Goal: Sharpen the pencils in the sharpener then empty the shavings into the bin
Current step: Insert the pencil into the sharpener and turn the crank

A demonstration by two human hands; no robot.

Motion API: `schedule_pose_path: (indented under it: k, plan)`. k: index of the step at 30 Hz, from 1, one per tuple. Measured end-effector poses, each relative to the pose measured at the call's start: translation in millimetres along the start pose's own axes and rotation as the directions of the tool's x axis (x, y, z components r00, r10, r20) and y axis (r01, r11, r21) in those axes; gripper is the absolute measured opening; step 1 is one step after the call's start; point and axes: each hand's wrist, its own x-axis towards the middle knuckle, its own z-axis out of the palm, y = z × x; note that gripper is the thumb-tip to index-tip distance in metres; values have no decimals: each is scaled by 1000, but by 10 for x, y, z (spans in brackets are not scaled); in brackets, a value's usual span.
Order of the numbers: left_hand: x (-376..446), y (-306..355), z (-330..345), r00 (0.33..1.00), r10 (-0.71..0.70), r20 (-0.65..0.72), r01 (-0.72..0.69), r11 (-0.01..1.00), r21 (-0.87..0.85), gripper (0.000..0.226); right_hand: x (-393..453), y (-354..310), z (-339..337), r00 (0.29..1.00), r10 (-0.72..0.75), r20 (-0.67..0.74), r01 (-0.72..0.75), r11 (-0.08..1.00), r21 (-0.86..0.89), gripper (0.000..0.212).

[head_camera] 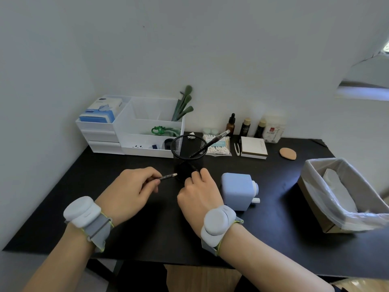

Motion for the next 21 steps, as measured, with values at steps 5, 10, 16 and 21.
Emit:
schedule_pose_path:
  k: [5,10,16,21]
  plan:
    - [21,30,0,1000,7,-7,-7,1000,5,12,-9,10,11,999,9,-33,-8,1000,25,19]
    - [48,73,8,1000,26,-9,-26,1000,15,11,-114,109,-15,944,71,-321,-34,992,118,15]
    - [100,208,151,993,118,0,-118,993,-10,10,-438,634,-89,917,178,-358,-53,941,334,38]
    - [183,387,322,981,192,8,-192,981,-24,9,-680,1007,15,974,208,-90,-142,870,472,91]
